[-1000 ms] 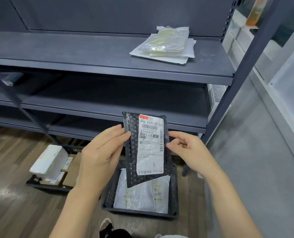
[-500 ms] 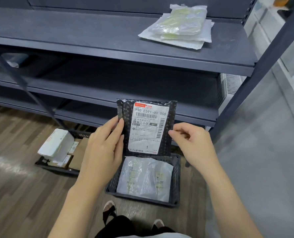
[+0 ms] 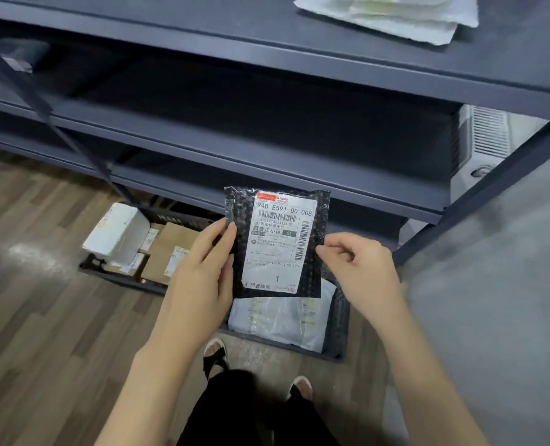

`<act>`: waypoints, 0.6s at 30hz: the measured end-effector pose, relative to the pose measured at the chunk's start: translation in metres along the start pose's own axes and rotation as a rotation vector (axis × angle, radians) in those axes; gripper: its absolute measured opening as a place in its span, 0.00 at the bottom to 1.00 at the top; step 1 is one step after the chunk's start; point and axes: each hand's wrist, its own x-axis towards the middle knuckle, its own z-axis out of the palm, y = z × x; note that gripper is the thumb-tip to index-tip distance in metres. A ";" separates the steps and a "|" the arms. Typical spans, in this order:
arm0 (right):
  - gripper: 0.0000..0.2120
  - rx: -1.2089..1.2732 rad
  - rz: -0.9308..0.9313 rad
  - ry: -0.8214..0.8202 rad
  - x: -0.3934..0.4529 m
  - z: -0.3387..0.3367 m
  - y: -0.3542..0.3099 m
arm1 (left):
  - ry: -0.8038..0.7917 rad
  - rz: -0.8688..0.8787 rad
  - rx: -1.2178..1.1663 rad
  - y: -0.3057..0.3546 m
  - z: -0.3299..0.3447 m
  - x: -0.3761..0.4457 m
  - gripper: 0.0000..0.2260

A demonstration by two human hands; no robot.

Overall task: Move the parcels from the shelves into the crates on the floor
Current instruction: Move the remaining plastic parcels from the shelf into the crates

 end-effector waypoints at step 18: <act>0.09 -0.200 0.363 -0.126 0.063 0.203 0.141 | -0.543 -0.124 -0.091 -0.212 0.157 0.012 0.19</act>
